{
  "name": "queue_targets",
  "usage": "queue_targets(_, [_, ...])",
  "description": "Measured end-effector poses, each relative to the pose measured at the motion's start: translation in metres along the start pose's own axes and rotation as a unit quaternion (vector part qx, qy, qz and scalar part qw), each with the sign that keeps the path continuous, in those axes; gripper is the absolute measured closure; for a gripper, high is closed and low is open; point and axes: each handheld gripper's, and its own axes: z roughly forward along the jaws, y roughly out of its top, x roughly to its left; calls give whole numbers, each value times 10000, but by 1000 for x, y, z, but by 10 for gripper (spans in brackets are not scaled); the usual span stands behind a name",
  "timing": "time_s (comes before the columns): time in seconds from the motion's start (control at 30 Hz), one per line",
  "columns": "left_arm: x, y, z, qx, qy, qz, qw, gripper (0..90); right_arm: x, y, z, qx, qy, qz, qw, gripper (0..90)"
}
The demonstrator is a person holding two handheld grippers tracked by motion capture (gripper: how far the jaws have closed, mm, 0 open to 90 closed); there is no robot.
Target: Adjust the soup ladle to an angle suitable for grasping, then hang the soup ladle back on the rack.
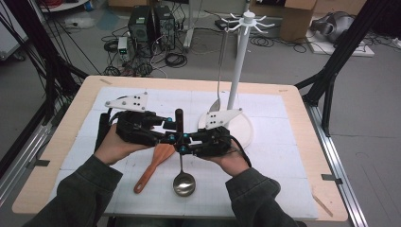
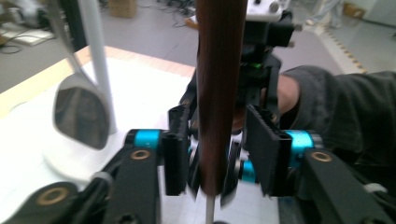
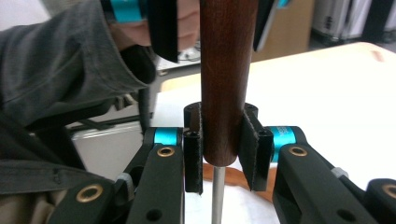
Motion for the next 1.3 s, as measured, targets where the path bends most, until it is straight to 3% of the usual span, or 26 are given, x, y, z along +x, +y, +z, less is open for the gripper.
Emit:
queue_targets(0.2, [-1,-2,-8,53,240,8,9997,526,3,4,-14,-82,-438,35,9990,737])
queue_targets(0.47, [-2,-8,-14,196,577,132,9981,474,2,11,-39,-168,-1072,100,9940,737])
queue_targets(0.87, [2,-26,-28,236,1048,8,9942,328,0,22,-67,-237,-1526,170,9879,736])
queue_targets(1.3, [2,-44,-37,237,1275,-69,9915,226,1,38,-90,-318,-1902,162,9811,736])
